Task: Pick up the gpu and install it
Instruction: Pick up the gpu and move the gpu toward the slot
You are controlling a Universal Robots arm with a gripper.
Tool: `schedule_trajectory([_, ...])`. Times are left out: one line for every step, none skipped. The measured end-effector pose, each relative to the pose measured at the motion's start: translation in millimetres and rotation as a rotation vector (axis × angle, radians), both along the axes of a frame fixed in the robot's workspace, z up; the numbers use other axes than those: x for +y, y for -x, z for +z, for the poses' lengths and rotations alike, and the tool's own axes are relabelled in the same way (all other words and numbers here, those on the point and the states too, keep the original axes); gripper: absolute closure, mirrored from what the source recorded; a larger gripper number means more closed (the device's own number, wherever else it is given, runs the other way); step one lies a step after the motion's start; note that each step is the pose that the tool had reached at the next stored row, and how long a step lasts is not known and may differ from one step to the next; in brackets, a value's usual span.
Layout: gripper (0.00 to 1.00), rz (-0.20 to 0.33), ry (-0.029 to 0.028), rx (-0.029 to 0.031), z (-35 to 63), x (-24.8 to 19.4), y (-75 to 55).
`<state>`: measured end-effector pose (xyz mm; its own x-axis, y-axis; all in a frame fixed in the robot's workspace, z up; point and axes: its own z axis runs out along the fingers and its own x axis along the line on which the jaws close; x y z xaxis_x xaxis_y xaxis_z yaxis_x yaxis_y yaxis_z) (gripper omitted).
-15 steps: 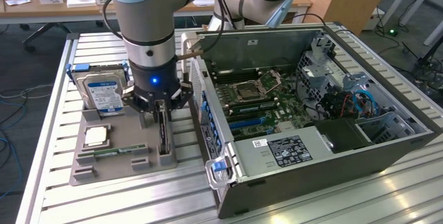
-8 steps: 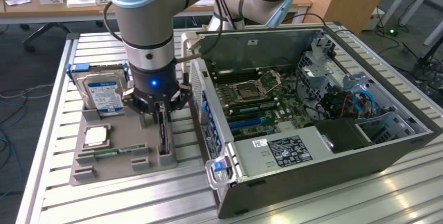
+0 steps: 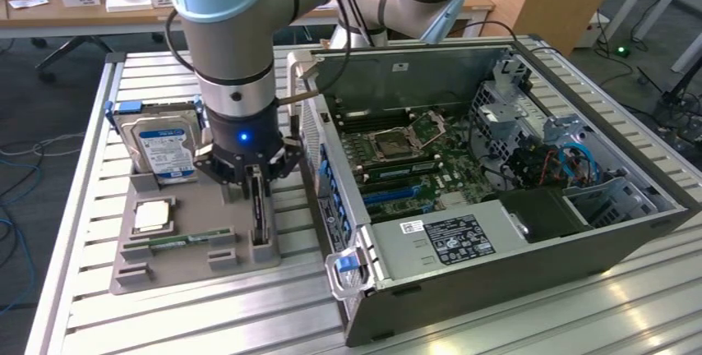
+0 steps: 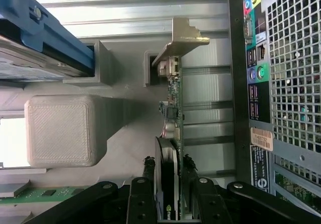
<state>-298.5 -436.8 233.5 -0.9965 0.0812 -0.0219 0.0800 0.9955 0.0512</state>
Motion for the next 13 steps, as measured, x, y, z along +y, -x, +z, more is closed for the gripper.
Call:
schedule_trajectory([0.64,0.000,0.0000,0.0000,-0.7,0.0,0.0])
schedule_trajectory([0.64,0.000,-0.0001,-0.0001,-1.6,0.1,0.1])
schedule_trajectory([0.64,0.000,-0.0001,-0.0001,-2.6,0.1,0.1])
schedule_trajectory([0.64,-0.001,-0.0001,-0.0001,-3.5,0.2,0.2])
schedule_trajectory([0.64,-0.001,-0.0001,0.0000,-4.0,0.2,0.2])
schedule_trajectory([0.64,-0.001,0.0001,0.0002,-4.1,0.2,0.2])
schedule_trajectory([0.64,-0.001,0.0002,0.0003,-4.2,0.2,0.2])
schedule_trajectory([0.64,-0.001,0.0001,0.0002,-4.2,0.2,0.2])
schedule_trajectory([0.64,-0.001,0.0000,0.0001,-4.3,0.2,0.2])
schedule_trajectory([0.64,-0.001,0.0000,0.0000,-4.4,0.2,0.2])
schedule_trajectory([0.64,-0.001,-0.0002,-0.0003,-4.9,0.3,0.2])
schedule_trajectory([0.64,-0.001,-0.0004,-0.0004,-5.8,0.3,0.1])
schedule_trajectory([0.64,-0.001,-0.0002,-0.0002,-6.0,0.2,0.2])
